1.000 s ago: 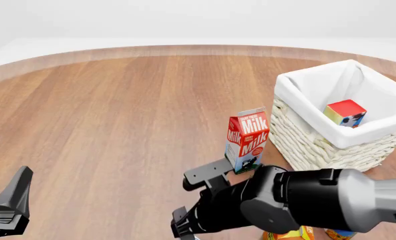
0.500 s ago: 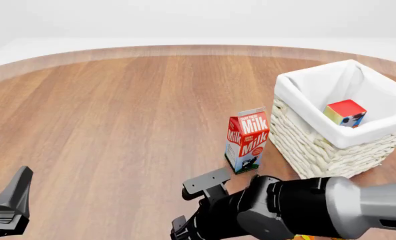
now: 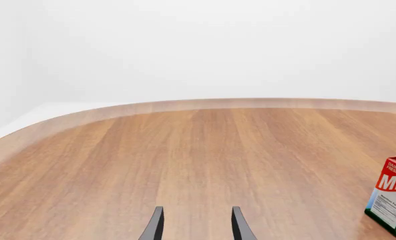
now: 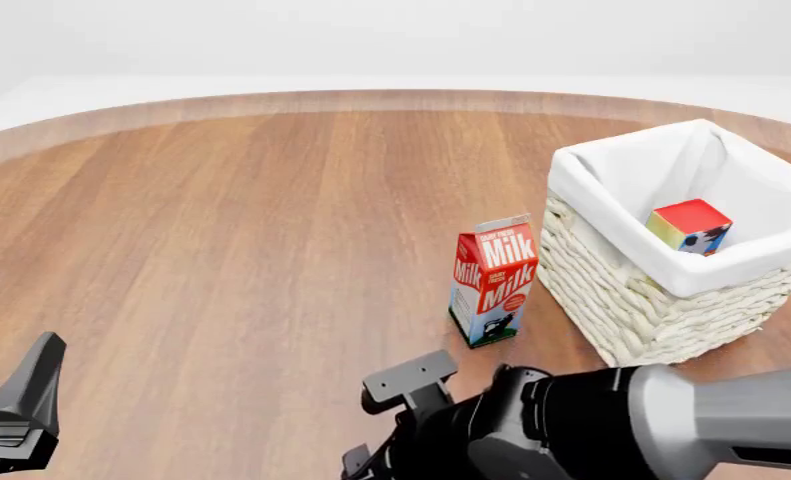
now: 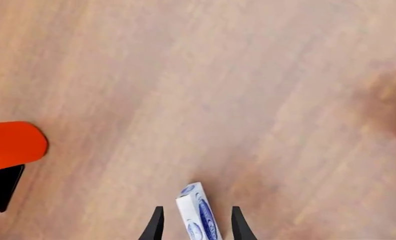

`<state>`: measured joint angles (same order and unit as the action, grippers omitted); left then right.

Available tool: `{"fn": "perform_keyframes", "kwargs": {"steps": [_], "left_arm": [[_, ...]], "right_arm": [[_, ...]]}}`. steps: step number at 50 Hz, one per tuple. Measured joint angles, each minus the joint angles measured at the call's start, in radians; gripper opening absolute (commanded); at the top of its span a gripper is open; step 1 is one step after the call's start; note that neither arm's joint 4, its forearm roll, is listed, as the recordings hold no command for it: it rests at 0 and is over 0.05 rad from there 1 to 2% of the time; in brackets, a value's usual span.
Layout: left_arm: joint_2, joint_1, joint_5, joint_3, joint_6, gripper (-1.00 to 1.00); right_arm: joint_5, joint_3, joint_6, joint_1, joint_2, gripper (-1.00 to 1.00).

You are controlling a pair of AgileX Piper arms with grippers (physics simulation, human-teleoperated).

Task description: Pick up the cream cheese box and the butter, and put them in the basket.

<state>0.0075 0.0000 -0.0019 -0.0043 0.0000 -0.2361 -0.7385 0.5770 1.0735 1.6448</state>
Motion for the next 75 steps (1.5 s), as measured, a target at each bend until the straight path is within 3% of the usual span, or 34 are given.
{"fn": "perform_keyframes", "kwargs": {"steps": [47,48,63,75], "left_arm": [[0.0,0.0,0.0,0.0,0.0,1.0],[0.0,0.0,0.0,0.0,0.0,1.0],[0.0,0.0,0.0,0.0,0.0,1.0],[0.0,0.0,0.0,0.0,0.0,1.0]], "right_arm": [[0.089,0.049,0.061,0.027,0.044,1.0],[0.09,0.049,0.061,0.027,0.044,-1.0],[0.101,0.047,0.039,0.021,0.047,-1.0],[0.033,0.003,-0.018,-0.01,0.023,-1.0]]}}
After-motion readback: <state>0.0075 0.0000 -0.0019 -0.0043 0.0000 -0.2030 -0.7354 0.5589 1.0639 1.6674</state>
